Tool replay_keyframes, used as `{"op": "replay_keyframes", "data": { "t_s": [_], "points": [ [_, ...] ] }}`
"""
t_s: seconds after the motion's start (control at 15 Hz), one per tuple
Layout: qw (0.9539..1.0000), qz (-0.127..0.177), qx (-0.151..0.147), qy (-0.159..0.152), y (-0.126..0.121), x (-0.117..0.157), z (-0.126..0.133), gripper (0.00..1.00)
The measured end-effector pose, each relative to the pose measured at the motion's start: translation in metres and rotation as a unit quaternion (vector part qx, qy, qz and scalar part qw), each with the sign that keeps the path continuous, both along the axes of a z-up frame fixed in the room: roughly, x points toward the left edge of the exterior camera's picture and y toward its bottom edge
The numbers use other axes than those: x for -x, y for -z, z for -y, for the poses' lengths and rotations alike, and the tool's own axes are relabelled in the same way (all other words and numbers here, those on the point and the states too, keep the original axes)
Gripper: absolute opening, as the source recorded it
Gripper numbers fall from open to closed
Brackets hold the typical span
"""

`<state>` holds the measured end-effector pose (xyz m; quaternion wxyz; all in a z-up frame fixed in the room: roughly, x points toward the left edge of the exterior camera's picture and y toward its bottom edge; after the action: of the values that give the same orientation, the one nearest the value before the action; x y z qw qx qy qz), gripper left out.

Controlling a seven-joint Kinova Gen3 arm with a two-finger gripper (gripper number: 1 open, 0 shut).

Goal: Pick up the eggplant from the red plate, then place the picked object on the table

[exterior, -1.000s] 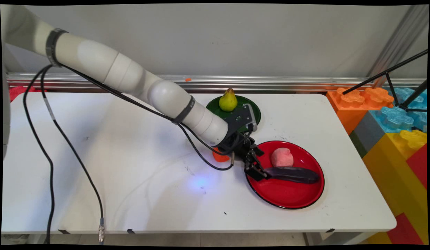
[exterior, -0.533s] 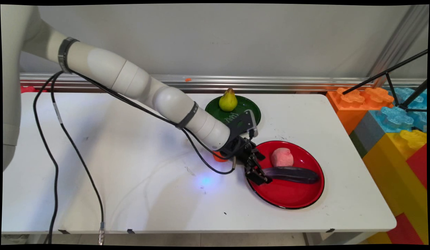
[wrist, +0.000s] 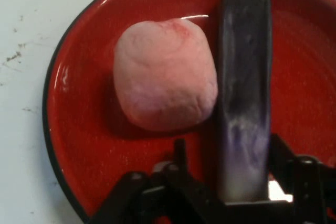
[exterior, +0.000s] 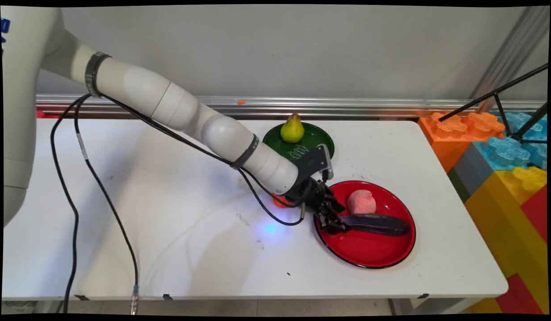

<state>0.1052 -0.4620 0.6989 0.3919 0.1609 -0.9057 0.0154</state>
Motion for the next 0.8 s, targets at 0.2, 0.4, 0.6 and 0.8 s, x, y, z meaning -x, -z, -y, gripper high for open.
{"op": "replay_keyframes", "data": {
  "t_s": [0.2, 0.4, 0.6, 0.8],
  "points": [
    [1.0, 0.003, 0.0, 0.001, 0.002, 0.001, 0.0, 0.0],
    [1.0, 0.003, -0.002, 0.001, 0.0, 0.002, -0.002, 0.0],
    [1.0, 0.001, -0.003, 0.0, -0.007, 0.005, -0.006, 0.0],
    [1.0, -0.003, -0.003, 0.001, -0.021, 0.008, -0.01, 0.0]
  ]
}}
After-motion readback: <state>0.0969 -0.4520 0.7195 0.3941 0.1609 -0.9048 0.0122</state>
